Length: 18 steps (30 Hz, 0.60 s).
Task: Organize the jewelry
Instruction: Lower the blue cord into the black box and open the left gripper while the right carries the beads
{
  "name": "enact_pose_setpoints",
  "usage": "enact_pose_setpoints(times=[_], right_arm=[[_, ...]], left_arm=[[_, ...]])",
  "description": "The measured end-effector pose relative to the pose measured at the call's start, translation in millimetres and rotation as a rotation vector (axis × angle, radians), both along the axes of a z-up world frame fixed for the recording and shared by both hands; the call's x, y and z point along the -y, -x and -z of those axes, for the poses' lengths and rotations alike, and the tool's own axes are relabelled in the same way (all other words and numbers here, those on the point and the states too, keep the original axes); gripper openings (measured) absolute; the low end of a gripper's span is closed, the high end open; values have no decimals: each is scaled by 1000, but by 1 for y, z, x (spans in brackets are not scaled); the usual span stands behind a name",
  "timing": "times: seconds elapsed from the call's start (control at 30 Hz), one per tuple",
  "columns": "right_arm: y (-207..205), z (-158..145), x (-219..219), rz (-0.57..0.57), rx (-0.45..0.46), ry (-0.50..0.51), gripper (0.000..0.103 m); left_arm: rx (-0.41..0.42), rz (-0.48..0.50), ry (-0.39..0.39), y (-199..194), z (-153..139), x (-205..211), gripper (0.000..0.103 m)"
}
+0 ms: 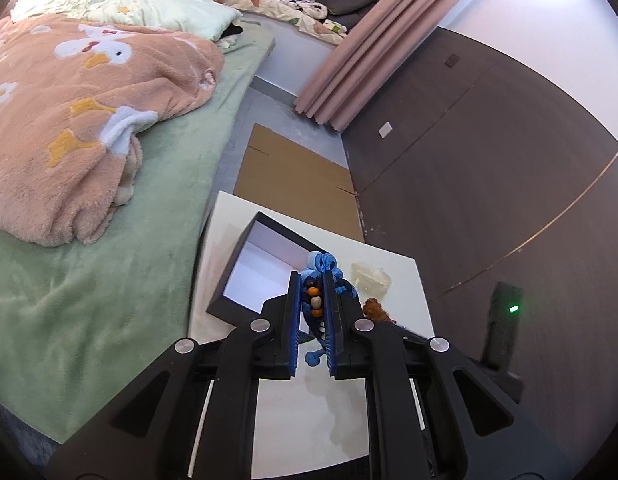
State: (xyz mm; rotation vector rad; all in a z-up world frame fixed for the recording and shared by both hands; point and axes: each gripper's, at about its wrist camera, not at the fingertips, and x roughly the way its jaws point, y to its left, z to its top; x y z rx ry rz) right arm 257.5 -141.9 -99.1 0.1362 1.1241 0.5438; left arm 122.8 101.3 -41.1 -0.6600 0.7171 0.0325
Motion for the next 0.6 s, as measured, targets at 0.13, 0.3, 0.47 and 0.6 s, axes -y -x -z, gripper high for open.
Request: enact_pose_setpoints(times=[0.13, 0.3, 0.47, 0.6], right_arm=[[-1, -27, -1, -2, 53, -25, 18], [3, -68, -5, -20, 119, -69, 18], [12, -107, -14, -49, 187, -101, 18], [18, -135, -22, -65, 233, -127, 18]], left_arm=[[-3, -9, 8, 0, 3, -5, 11], [1, -14, 11, -2, 4, -8, 11], [11, -20, 8, -7, 1, -13, 11], [17, -24, 3, -16, -2, -16, 11]])
